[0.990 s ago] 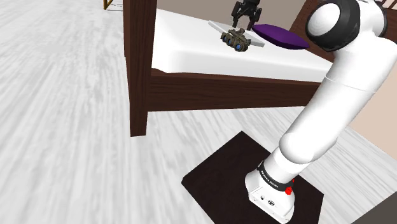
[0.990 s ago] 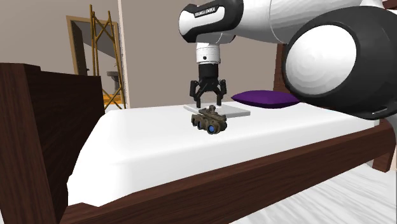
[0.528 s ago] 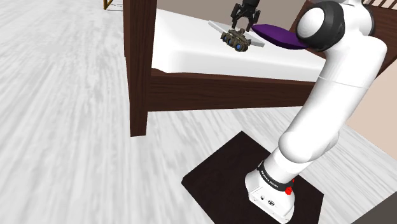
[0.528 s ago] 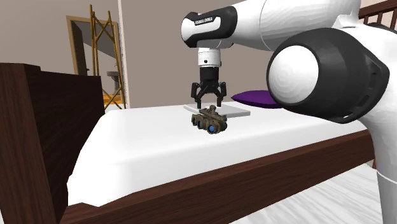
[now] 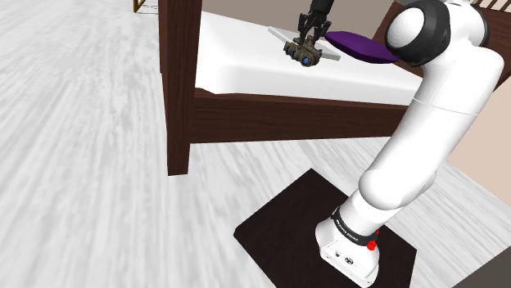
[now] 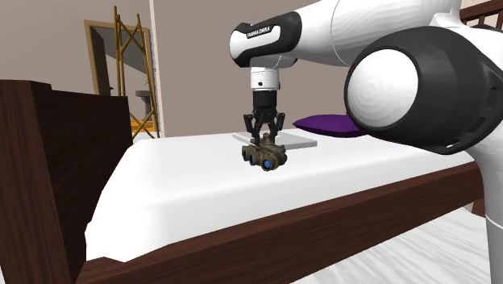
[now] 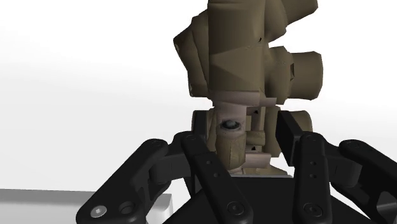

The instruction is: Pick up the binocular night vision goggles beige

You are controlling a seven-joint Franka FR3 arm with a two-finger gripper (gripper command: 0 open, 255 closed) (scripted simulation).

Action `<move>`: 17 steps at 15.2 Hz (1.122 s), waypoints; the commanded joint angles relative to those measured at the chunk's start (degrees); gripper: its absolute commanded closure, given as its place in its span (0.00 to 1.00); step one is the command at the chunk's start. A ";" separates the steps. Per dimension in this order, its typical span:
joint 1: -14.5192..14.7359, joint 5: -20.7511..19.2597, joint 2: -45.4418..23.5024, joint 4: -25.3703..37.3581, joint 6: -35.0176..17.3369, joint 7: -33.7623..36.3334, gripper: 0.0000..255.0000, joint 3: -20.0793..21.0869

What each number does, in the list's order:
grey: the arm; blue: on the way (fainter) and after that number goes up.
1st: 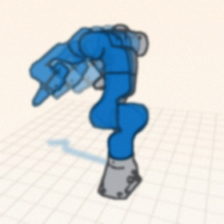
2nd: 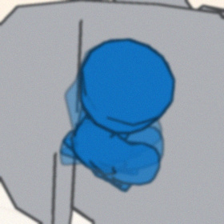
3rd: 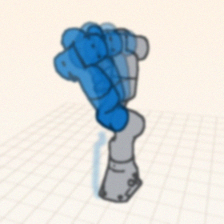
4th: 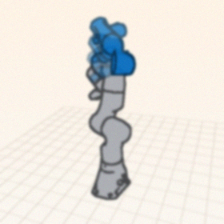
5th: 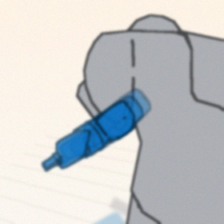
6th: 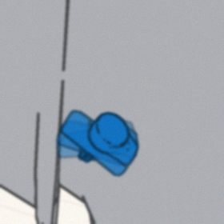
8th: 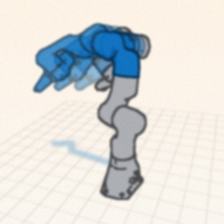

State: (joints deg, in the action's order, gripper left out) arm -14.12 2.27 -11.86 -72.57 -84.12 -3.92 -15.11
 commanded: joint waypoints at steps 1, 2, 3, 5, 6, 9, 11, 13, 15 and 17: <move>-0.01 -0.01 -0.09 -0.13 -0.05 -0.01 1.00 -0.01; 0.00 -0.01 -0.10 -0.12 -0.04 0.01 1.00 0.00; -0.01 0.01 -0.17 0.02 0.03 0.01 1.00 0.00; 0.01 -0.01 -0.10 -0.07 0.01 0.03 1.00 0.01; -0.01 0.02 -0.21 0.00 -0.03 0.01 1.00 0.00; -0.37 0.41 -1.57 4.32 2.96 -0.18 1.00 -0.08; -0.67 0.72 -2.67 7.51 5.08 -0.32 1.00 -0.15; -1.05 1.10 -3.96 11.04 7.35 -0.47 1.00 -0.21; -1.53 1.56 -5.51 15.00 9.81 -0.63 1.00 -0.27; -2.16 2.14 -7.41 19.61 12.55 -0.79 1.00 -0.32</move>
State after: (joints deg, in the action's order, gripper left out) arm -15.84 4.04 -18.12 -55.69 -73.12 -4.51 -15.37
